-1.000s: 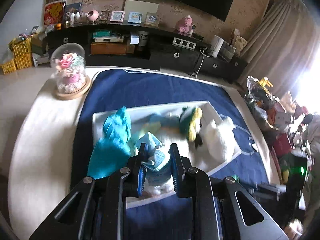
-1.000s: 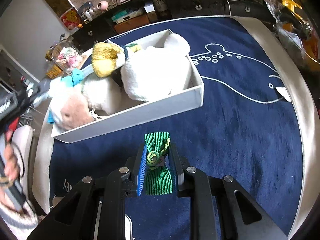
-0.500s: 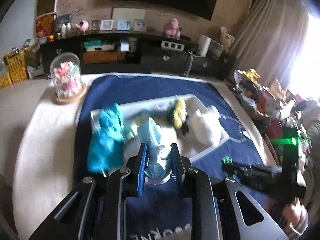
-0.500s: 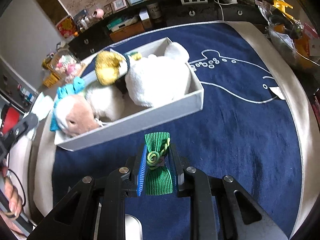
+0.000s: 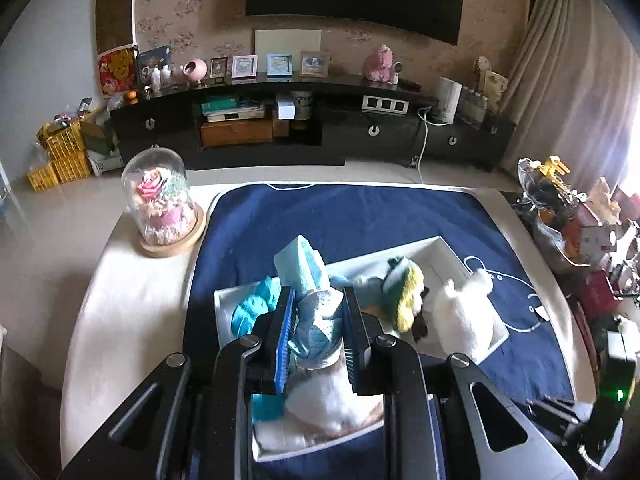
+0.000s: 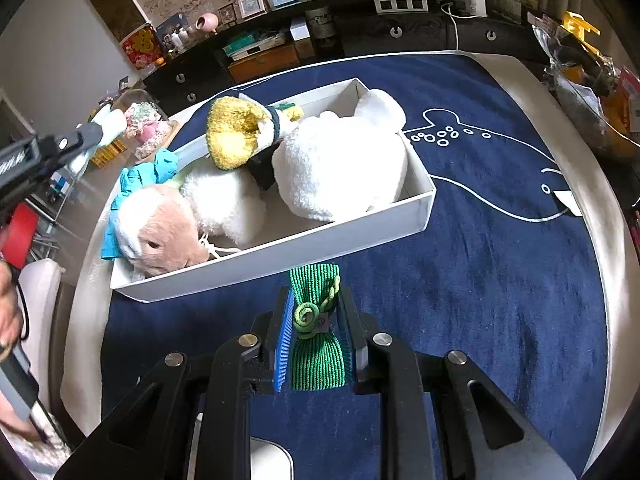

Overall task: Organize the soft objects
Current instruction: 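Press the light blue cloth into the box with the left gripper while the right holds the bow, then lower the green bow into the box and open the right gripper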

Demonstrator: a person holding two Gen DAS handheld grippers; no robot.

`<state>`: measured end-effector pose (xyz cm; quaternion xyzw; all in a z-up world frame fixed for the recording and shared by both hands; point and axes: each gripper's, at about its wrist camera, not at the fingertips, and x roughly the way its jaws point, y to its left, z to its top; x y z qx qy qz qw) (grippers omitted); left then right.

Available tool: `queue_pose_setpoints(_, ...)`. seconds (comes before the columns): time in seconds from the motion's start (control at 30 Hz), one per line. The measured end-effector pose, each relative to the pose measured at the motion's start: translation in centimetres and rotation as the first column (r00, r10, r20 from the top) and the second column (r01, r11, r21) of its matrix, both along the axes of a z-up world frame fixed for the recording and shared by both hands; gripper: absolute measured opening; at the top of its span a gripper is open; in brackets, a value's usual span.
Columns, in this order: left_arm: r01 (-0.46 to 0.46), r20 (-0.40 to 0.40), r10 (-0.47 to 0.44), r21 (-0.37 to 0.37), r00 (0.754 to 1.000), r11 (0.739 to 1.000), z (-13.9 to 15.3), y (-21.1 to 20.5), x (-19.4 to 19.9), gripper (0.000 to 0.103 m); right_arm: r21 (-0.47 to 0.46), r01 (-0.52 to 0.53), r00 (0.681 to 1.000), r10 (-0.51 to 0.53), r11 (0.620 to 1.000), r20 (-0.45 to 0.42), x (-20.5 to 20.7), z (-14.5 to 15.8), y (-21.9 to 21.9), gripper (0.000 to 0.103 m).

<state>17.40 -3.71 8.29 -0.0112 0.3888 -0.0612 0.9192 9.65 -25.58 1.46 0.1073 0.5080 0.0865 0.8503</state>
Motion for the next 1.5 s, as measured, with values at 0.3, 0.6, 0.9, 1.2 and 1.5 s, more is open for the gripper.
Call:
queue_pose_setpoints(0.3,-0.015,-0.025,0.016,0.029,1.0,0.999,-1.9,-0.2,1.7,0.021,-0.002,-0.006,1.0,0.006,1.0,-0.021,0.4,-0.7,0.2,0.103)
queue_pose_setpoints(0.6,-0.035,-0.053,0.037,0.038,0.998,0.999,-3.5,0.2,2.7,0.021,-0.007,-0.021,1.0,0.021,1.0,-0.011,0.0,-0.3,1.1,0.103)
queue_pose_setpoints(0.9,-0.075,-0.064,0.078,0.051,0.995,0.996,-4.4,0.6,3.2,0.027,-0.01,-0.022,1.0,0.022,1.0,-0.017,-0.1,-0.4,1.3,0.103)
queue_pose_setpoints(1.2,-0.109,-0.036,0.109,0.0,0.993,0.994,-3.6,1.9,3.1,0.047,-0.012,-0.019,1.0,0.018,1.0,-0.016,-0.1,-0.4,1.4,0.103)
queue_pose_setpoints(1.5,-0.124,0.025,0.125,-0.041,0.992,0.991,0.0,3.3,-0.1,0.047,0.01,0.004,1.0,-0.004,1.0,0.005,0.0,0.0,0.4,0.103)
